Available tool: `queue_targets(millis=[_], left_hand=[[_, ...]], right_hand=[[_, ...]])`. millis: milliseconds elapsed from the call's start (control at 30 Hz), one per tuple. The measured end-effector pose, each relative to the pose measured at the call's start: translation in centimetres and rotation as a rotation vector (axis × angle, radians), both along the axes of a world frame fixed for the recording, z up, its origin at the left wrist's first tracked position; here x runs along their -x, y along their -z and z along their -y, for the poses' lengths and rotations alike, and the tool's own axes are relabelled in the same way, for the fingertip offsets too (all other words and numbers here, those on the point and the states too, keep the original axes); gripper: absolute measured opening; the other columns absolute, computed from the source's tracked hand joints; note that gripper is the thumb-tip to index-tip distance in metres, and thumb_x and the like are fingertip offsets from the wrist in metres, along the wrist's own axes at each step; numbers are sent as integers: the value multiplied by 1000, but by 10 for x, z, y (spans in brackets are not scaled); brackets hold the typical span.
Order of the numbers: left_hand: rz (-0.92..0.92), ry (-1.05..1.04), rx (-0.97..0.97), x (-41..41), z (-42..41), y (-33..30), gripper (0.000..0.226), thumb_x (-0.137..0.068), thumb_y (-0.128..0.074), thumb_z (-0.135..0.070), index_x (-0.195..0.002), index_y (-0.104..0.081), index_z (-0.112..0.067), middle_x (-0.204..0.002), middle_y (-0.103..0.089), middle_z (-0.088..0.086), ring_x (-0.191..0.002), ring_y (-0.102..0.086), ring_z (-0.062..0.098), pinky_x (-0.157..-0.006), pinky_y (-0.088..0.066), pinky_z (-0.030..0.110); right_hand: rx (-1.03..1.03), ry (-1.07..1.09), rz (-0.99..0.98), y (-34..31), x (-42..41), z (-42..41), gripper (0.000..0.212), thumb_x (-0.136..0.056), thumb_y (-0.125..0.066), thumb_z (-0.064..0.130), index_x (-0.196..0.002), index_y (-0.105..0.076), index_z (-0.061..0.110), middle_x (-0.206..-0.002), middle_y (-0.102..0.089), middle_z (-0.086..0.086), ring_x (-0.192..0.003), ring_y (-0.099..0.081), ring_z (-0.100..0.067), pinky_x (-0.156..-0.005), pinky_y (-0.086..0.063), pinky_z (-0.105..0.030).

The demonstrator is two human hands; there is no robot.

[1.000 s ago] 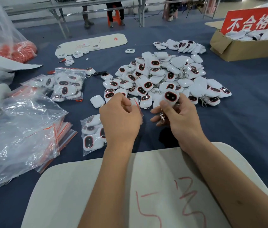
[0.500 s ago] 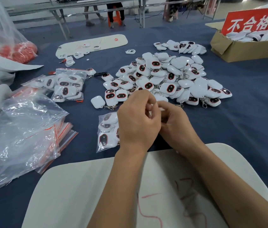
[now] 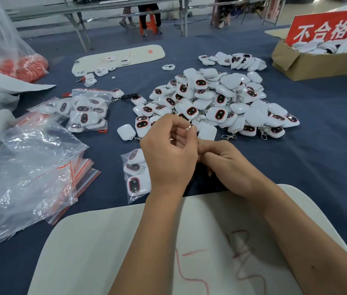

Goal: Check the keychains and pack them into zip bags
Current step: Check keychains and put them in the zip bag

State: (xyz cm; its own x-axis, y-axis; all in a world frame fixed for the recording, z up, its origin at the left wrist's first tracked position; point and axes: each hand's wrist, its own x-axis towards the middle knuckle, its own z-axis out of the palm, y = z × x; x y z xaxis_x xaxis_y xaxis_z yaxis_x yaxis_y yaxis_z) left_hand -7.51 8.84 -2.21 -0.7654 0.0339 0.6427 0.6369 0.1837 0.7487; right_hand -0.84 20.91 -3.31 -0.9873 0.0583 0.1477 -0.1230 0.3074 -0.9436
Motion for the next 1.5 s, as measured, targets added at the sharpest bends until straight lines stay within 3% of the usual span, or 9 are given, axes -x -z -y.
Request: queue_targets(millis=[133, 267, 433, 633, 800, 933, 1167, 1333, 1500], left_hand=[[-47, -19, 17, 0, 2, -4, 9, -83, -75, -11, -79, -67, -12, -72, -66, -7, -64, -63, 13, -59, -53, 28], [-108, 35, 13, -1, 7, -10, 9, -90, -72, -11, -82, -69, -8, -75, -66, -5, -68, -64, 12, -62, -50, 20], [-6, -66, 329, 18, 30, -7, 23, -103, -52, -32, -94, -68, -18, -91, -68, -8, -92, -61, 20, -84, -47, 37], [432, 79, 352, 25, 42, 5, 46, -102, -38, -60, -65, -51, -36, -59, -56, -19, -59, -49, 2, -62, -36, 31], [519, 381, 356, 22, 39, 1, 36, -89, -47, -74, -81, -62, -42, -71, -60, -21, -62, -50, -2, -64, -41, 22], [557, 587, 207, 17, 34, -9, 47, -89, -69, -59, -99, -68, -13, -95, -74, 10, -78, -64, 18, -74, -56, 40], [947, 871, 74, 14, 38, -4, 37, -86, -73, -39, -110, -74, -10, -103, -75, 11, -89, -68, 26, -76, -53, 36], [894, 519, 0, 20, 32, 0, 32, -93, -71, -43, -94, -76, -11, -89, -77, 4, -79, -69, 20, -77, -55, 36], [873, 462, -5, 29, 41, 3, 12, -96, -71, -16, -98, -76, -5, -89, -78, 10, -73, -70, 18, -65, -57, 32]], right_hand=[[-160, -162, -62, -2, -4, 6, 34, -95, -51, 1, -117, -76, 7, -130, -70, 11, -126, -61, -6, -108, -46, -26], [-113, 125, -244, 7, -1, 9, 8, -94, -75, 4, -88, -80, 5, -106, -75, -2, -100, -71, -19, -90, -56, -48], [222, 413, -132, 10, 6, 7, 20, -97, -72, 9, -89, -81, 24, -137, -65, 4, -114, -69, -3, -99, -55, -27], [878, 334, -40, 4, 11, 3, 17, -103, -56, 17, -98, -72, 13, -116, -75, -19, -98, -74, -34, -85, -65, -45], [1049, 320, -110, -3, 9, -2, 26, -105, -53, 15, -93, -75, 11, -94, -79, -7, -71, -72, -14, -66, -60, -23], [1055, 325, -135, -10, 5, -5, 22, -97, -60, 17, -88, -80, 16, -99, -80, -5, -88, -75, -18, -92, -59, -38], [753, 350, -52, -11, -3, -7, 12, -87, -70, 34, -84, -81, 30, -89, -79, 1, -72, -74, -14, -63, -63, -32], [463, 368, -82, 3, 3, -5, 15, -104, -64, 24, -100, -78, 18, -89, -78, -5, -77, -73, -18, -69, -61, -34], [567, 340, 25, 8, 7, -14, 28, -90, -72, 34, -112, -73, 16, -92, -70, -17, -82, -65, -33, -80, -54, -49]])
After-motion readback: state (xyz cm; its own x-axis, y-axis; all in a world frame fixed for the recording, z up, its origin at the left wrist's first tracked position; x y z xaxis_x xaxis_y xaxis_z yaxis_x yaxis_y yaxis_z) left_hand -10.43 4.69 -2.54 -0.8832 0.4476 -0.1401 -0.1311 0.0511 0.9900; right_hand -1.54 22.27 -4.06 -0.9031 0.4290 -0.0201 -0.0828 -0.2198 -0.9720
